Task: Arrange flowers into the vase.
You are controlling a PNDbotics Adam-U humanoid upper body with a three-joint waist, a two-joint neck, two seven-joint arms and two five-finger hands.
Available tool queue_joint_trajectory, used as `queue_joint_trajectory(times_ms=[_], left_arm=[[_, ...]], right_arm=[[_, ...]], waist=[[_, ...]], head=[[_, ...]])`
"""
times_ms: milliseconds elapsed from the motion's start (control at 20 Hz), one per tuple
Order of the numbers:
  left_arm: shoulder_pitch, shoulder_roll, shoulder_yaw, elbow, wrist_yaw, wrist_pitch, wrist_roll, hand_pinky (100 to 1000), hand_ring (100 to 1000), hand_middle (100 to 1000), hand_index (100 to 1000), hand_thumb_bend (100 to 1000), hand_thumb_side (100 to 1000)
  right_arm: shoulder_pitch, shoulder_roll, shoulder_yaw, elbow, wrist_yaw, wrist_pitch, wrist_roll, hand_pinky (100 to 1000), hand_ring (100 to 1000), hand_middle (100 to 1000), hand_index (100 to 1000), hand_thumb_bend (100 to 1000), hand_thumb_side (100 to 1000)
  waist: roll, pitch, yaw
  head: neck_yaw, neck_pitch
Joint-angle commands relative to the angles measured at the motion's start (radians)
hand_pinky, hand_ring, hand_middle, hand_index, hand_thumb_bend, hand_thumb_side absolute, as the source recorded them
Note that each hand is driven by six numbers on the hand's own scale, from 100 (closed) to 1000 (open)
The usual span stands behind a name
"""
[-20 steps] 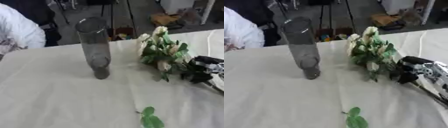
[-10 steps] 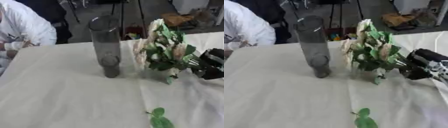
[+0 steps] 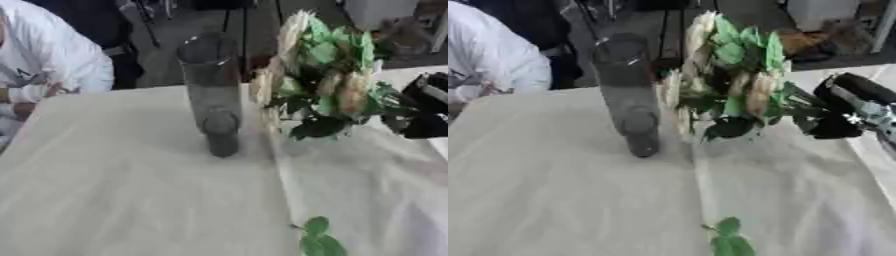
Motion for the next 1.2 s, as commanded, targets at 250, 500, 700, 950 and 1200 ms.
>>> queue_joint_trajectory(times_ms=[250, 500, 700, 950, 1200], left_arm=[[-0.005, 0.019, 0.007, -0.013, 0.001, 0.006, 0.002, 817, 940, 902, 966, 100, 1000], [-0.005, 0.02, 0.006, -0.013, 0.002, 0.01, 0.002, 814, 938, 901, 964, 100, 1000], [-0.006, 0.021, 0.004, -0.013, 0.003, 0.013, 0.001, 813, 937, 901, 964, 100, 1000], [-0.007, 0.02, 0.001, -0.013, 0.005, 0.015, -0.002, 812, 935, 900, 963, 100, 1000], [-0.009, 0.02, -0.003, -0.013, 0.007, 0.017, -0.005, 810, 934, 899, 963, 100, 1000]], right_arm=[[-0.046, -0.026, -0.048, -0.071, -0.09, 0.083, -0.092, 100, 100, 100, 100, 100, 281], [-0.075, -0.012, -0.063, -0.088, -0.166, 0.103, -0.155, 100, 100, 100, 100, 100, 263], [-0.111, 0.009, -0.075, -0.076, -0.213, 0.093, -0.218, 100, 100, 100, 100, 100, 251], [-0.18, 0.055, -0.088, -0.026, -0.274, 0.041, -0.294, 100, 100, 100, 100, 100, 228], [-0.236, 0.094, -0.098, 0.023, -0.305, 0.007, -0.341, 100, 100, 100, 100, 100, 210]], waist=[[-0.005, -0.026, 0.001], [-0.005, -0.027, -0.001], [-0.004, -0.028, 0.0], [-0.003, -0.028, 0.006], [-0.004, -0.025, 0.013]], head=[[-0.024, -0.025], [-0.033, -0.031], [-0.036, -0.032], [-0.045, -0.038], [-0.055, -0.049]])
